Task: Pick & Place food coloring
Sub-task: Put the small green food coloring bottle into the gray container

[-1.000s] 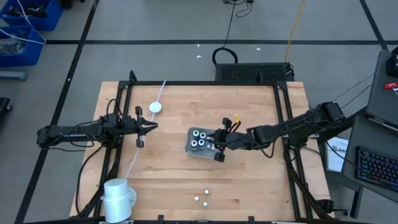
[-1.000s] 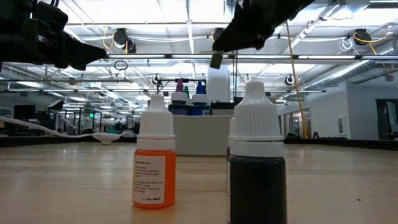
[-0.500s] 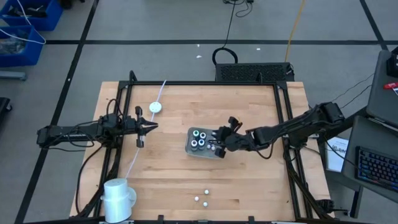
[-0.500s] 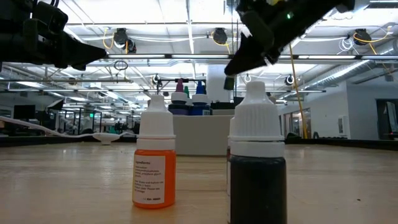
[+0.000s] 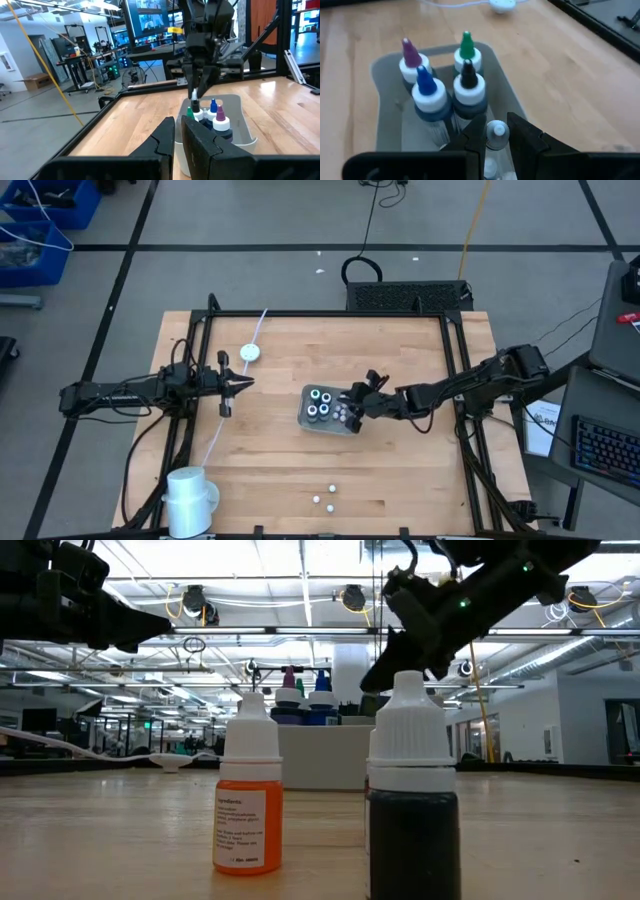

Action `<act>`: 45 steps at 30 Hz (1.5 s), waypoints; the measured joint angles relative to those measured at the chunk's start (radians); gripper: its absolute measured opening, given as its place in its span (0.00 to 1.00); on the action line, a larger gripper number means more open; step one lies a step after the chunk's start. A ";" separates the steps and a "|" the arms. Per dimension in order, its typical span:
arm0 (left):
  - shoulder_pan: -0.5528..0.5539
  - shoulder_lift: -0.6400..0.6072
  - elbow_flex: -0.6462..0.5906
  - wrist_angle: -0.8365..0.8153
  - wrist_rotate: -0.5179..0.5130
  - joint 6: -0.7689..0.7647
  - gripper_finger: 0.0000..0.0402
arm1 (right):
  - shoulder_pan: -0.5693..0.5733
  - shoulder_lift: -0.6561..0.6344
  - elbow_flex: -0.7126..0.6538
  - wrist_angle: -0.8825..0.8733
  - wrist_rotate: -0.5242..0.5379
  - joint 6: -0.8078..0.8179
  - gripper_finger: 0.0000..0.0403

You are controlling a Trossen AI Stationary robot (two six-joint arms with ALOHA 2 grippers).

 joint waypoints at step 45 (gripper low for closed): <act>0.000 0.000 0.000 0.006 0.000 0.019 0.10 | -0.091 0.143 0.014 0.043 -0.090 -0.044 0.13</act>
